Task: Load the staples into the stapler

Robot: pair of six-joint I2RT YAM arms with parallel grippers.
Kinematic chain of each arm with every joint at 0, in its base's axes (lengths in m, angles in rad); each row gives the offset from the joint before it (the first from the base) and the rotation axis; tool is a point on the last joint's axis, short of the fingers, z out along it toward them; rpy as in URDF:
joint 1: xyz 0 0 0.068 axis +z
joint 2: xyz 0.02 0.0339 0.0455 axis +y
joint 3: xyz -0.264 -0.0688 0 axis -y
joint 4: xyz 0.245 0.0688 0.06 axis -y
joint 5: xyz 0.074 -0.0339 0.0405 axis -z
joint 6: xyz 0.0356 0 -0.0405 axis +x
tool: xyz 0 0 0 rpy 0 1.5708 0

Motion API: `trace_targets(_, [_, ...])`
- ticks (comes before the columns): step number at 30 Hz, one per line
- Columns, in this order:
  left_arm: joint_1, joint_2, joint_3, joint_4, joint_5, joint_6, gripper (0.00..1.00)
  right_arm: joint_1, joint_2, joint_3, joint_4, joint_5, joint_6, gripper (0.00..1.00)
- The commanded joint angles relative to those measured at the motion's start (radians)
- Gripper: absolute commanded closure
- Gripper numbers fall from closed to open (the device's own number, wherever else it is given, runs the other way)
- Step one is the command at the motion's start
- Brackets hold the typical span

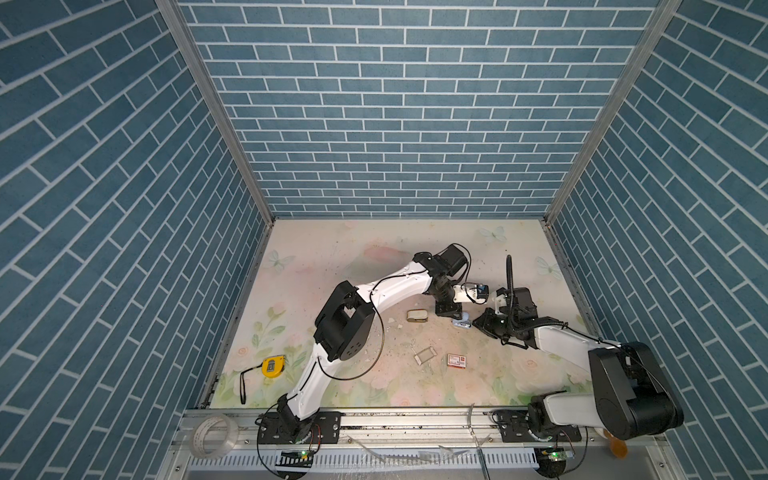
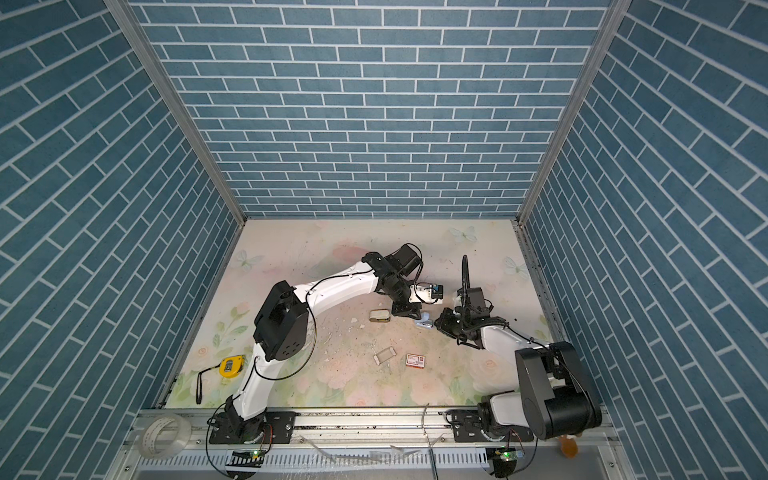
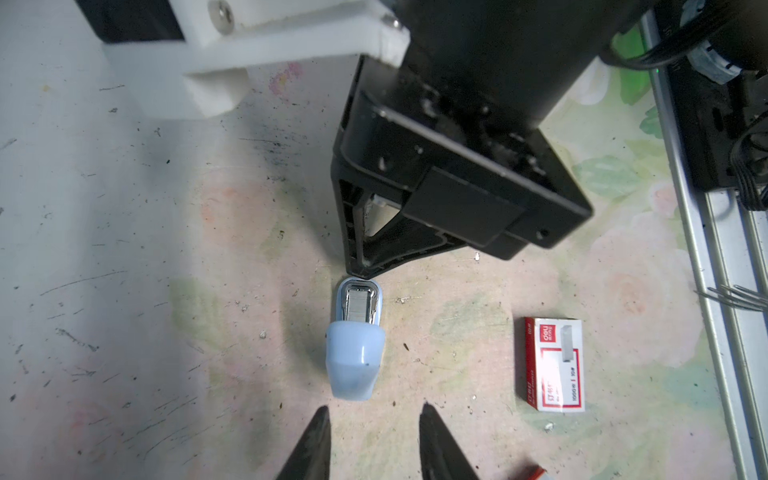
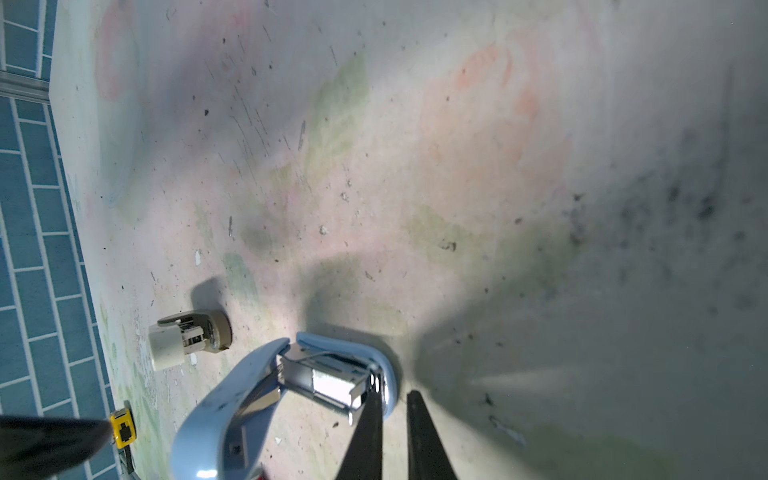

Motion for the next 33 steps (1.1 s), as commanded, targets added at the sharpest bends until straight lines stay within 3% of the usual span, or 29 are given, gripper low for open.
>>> trace_targets(1, [-0.011,0.028,0.011,-0.014,0.003,0.015,0.62,-0.007,0.019,-0.001,0.029,-0.037,0.008,0.86])
trace_targets(33, [-0.02,0.107,0.077,-0.008,-0.019,0.061,0.62,-0.024,0.108,0.005,0.072,-0.096,-0.005,0.87])
